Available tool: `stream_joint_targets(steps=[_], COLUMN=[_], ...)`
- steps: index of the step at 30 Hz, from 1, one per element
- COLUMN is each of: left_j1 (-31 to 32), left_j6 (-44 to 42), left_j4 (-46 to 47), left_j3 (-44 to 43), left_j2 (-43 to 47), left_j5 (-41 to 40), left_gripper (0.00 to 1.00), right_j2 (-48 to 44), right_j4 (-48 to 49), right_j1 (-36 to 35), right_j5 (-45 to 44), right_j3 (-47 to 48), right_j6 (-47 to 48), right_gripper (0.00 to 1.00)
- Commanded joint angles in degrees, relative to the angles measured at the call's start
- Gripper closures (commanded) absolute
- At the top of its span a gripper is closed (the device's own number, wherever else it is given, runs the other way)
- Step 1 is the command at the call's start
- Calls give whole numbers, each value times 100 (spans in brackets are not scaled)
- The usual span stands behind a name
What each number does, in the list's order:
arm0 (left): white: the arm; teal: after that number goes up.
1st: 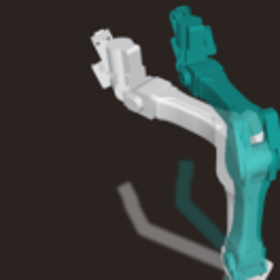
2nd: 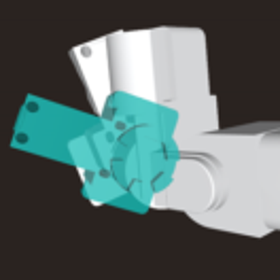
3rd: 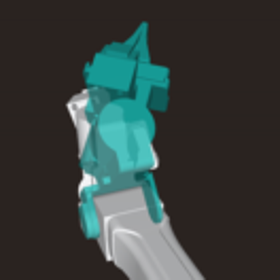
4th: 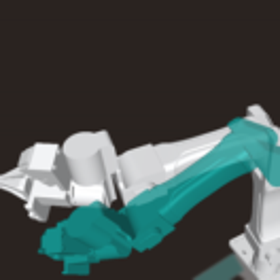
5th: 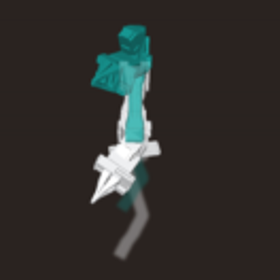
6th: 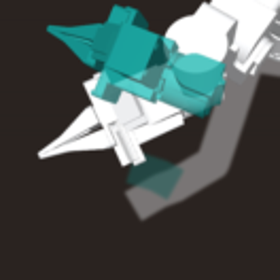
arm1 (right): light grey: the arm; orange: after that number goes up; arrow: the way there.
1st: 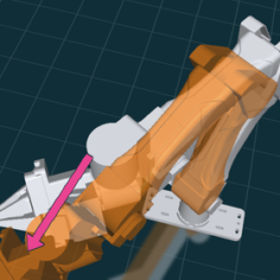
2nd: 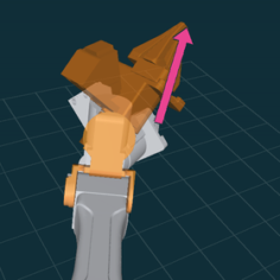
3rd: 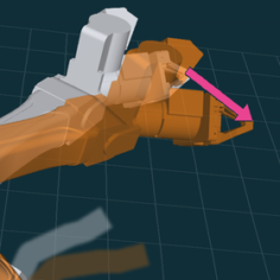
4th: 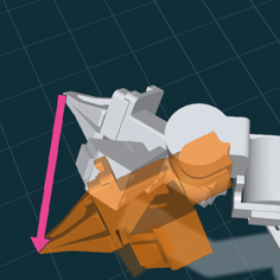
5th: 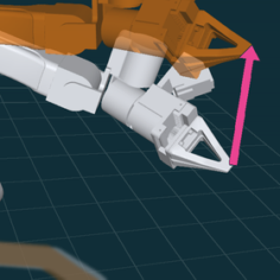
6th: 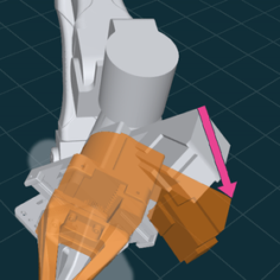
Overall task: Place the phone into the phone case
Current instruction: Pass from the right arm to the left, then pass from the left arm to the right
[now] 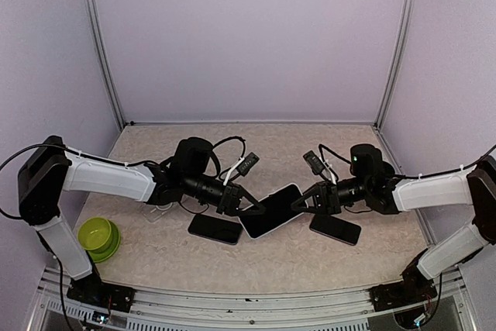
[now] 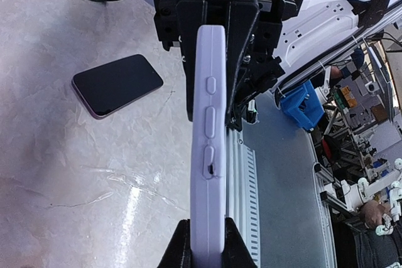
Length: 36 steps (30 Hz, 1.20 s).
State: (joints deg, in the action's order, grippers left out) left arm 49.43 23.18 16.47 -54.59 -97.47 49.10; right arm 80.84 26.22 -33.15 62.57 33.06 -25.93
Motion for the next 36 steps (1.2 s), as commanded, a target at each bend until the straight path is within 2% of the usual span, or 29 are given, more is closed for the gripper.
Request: stream_joint_targets(steps=[1,2,3,8,10,13,17,25,28,33,36], left_j1=[80,79,71,-76,-156,-237,-269,-310,-213,30,143], left_j6=[317,371,442,1025,1316,1728,2055,2894,3120,3171,3254], left_j4=[199,275,379,1245,1705,2324,3042,4860,5219,5735,6030], left_j3=[-66,-43,0,322,540,841,1205,1860,1954,2080,2154], left_j2=[-115,-110,-93,122,216,390,586,615,510,425,383], left_j5=[-173,-244,-333,-803,-975,-1367,-1845,-2348,-2690,-3273,-3593], left_gripper=[100,100,100,100,100,100,100,100,100,100,100], right_j2=[-105,-82,-51,80,86,76,98,301,380,579,683], right_j4=[138,117,112,323,416,558,830,1814,2287,2299,2678], right_j1=[-11,15,49,273,328,344,344,310,194,-118,-204], right_j5=[-361,-405,-444,-584,-655,-759,-830,-1040,-1181,-1554,-1680], right_j3=[360,380,397,371,332,274,184,-69,-88,173,190], right_j6=[134,115,77,-353,-489,-656,-972,-1843,-2172,-2296,-2506], right_gripper=[100,99,92,42,30,19,13,13,14,15,17])
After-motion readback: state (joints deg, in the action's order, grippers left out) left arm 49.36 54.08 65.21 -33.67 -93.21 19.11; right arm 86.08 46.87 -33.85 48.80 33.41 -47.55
